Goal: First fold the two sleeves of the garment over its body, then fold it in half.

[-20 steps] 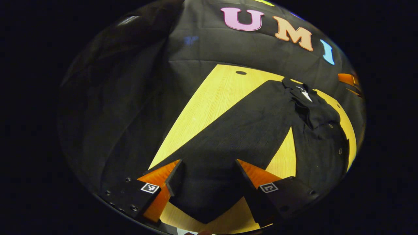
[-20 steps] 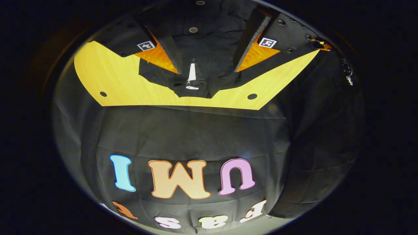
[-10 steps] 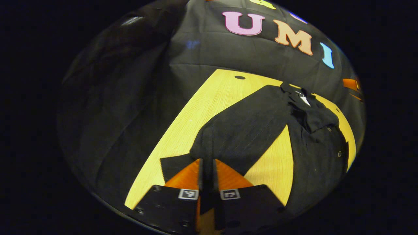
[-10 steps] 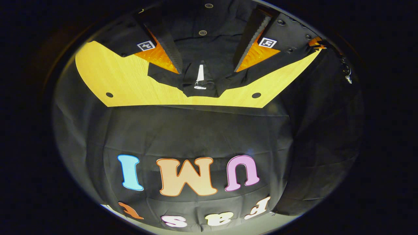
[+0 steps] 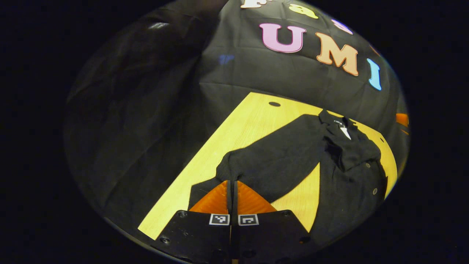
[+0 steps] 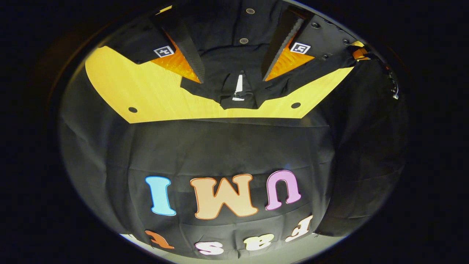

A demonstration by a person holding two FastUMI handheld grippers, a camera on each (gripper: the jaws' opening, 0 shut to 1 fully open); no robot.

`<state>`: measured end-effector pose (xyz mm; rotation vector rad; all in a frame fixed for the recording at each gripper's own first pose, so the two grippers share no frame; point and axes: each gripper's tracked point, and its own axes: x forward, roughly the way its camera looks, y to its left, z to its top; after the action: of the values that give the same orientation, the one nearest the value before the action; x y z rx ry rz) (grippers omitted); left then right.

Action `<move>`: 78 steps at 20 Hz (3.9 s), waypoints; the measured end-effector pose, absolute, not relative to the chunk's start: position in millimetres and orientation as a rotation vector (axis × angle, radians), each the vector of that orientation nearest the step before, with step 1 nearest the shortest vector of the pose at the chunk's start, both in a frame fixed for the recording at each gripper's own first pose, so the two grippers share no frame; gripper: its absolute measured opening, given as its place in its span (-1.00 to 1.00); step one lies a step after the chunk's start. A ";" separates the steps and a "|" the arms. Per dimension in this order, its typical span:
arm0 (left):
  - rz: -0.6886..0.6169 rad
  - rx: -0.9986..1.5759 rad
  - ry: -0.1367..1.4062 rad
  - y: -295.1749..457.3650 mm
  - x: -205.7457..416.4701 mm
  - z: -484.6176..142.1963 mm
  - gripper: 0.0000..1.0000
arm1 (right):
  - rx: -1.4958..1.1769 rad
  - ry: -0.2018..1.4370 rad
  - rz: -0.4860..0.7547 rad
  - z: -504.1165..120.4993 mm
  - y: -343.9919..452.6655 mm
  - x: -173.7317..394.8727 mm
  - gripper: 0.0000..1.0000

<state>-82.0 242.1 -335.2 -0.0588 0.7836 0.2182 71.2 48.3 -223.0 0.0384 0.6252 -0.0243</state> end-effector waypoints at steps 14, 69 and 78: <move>0.094 0.009 0.564 171.3 15.6 -245.7 -1.00 | 0.048 0.545 -0.067 -201.7 -11.8 46.5 0.97; -0.277 0.120 0.501 -161.8 87.1 -220.6 1.00 | 0.167 0.551 -0.211 -205.5 -211.7 -64.3 0.97; -0.134 0.150 0.468 -51.3 1.0 -192.7 0.87 | 0.150 0.578 -0.087 -215.0 -148.8 -80.9 0.97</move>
<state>1.0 -51.3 -192.7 0.1498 0.4681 -0.1342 -80.9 -148.8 -215.0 0.1498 0.5785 -0.0875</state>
